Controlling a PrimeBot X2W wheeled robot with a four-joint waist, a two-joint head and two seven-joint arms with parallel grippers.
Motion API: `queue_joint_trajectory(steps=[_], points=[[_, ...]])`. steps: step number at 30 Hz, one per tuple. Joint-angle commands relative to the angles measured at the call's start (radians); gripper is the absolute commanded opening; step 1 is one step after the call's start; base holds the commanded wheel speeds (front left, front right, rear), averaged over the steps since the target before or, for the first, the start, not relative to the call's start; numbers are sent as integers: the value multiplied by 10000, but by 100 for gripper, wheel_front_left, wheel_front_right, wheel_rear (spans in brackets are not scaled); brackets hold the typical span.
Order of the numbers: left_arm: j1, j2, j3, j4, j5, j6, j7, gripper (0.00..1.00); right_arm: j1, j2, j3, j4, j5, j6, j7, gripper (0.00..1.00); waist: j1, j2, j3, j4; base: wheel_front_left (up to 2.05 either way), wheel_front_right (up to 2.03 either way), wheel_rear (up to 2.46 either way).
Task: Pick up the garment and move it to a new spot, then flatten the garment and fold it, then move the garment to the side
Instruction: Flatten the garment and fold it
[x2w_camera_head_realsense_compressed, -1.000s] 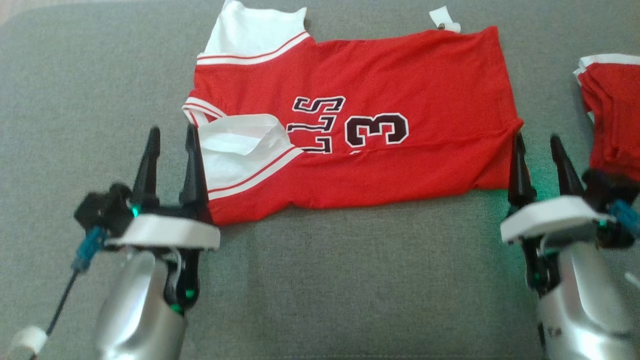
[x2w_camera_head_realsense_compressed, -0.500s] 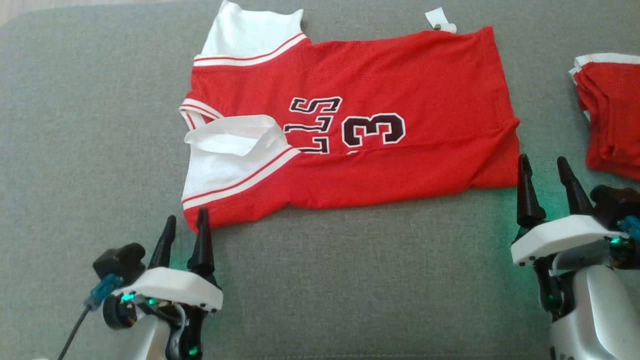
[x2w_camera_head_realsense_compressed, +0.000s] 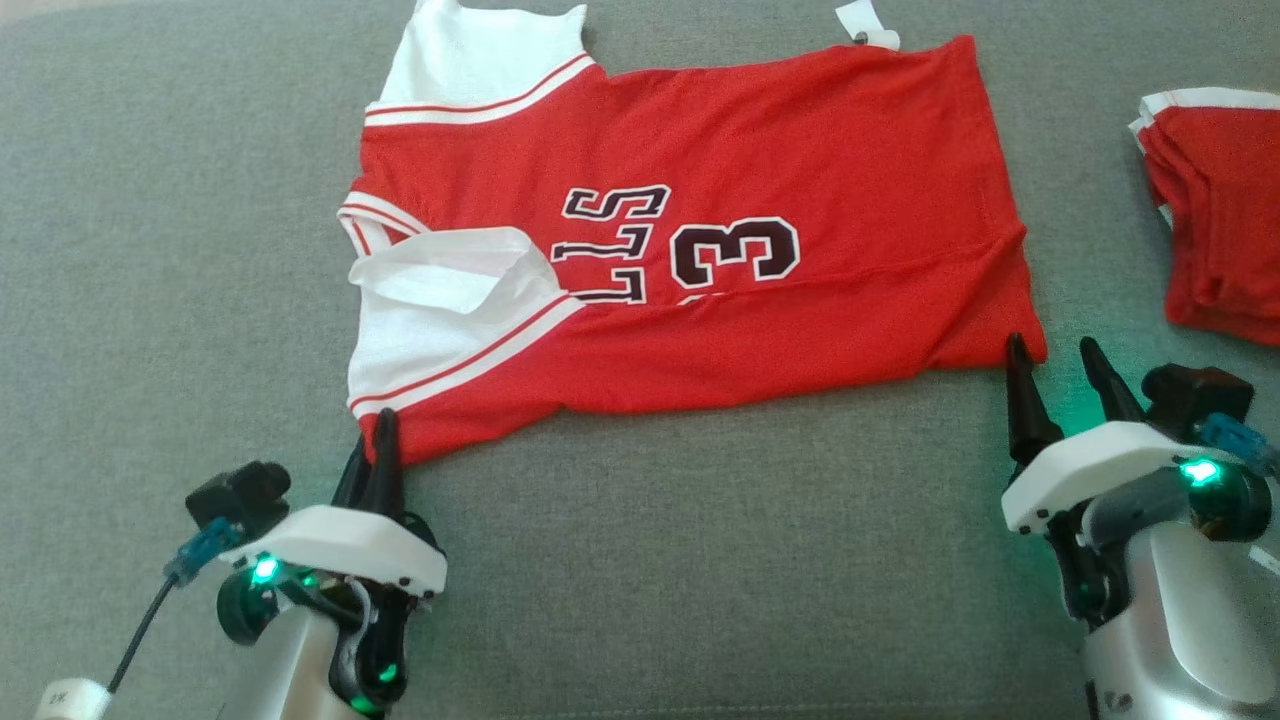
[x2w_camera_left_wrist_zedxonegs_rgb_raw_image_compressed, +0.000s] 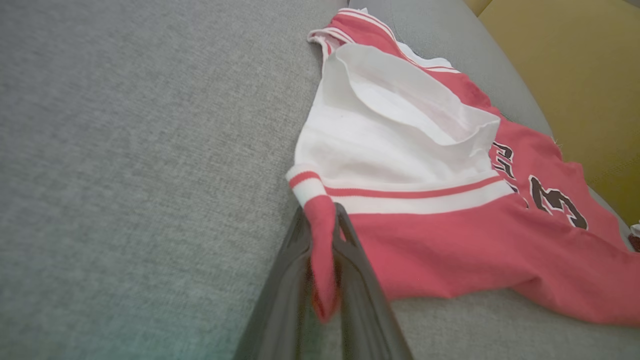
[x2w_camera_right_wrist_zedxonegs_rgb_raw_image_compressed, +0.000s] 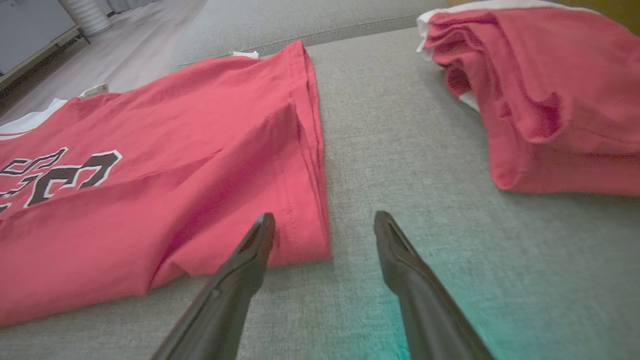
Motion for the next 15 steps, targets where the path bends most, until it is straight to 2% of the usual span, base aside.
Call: queue_joint_trajectory(steps=[1, 5, 6, 7, 8, 9, 10, 15], points=[[-136, 57, 182, -144, -4, -13, 21, 0, -400, -47, 181, -58, -87, 65, 43, 100, -1, -1, -14, 46, 0, 0, 0], [-116, 59, 130, -310, 27, -51, -125, 0, -609, -47, 234, 602, 10, 65, 45, 100, -1, -1, -51, 142, 0, 0, 0], [-100, 65, 131, -373, 39, -50, -178, 0, -648, -47, 273, 757, 15, 65, 60, 96, -1, -1, -66, 163, 0, 0, 0], [-82, 73, 128, -439, 48, -52, -223, 0, -686, -47, 300, 885, 48, 65, 53, 82, -1, -1, -80, 183, 0, 0, 0], [-69, 93, 118, -514, 73, -60, -271, 0, -716, -47, 309, 996, 97, 65, 32, 47, -1, -1, -102, 203, 0, 0, 0], [-56, 127, 103, -591, 115, -63, -320, 0, -745, -47, 325, 1081, 150, 65, -14, 28, -1, -1, -128, 216, 0, 0, 0], [-44, 165, 96, -671, 154, -59, -366, 0, -784, -47, 327, 1129, 202, 65, -100, 0, -1, -1, -159, 221, 0, 0, 0], [0, 436, 97, -1306, 322, -50, -492, 0, -927, -47, 259, 1047, 554, 65, -489, 0, -1, -1, -385, 193, 0, 0, 0]])
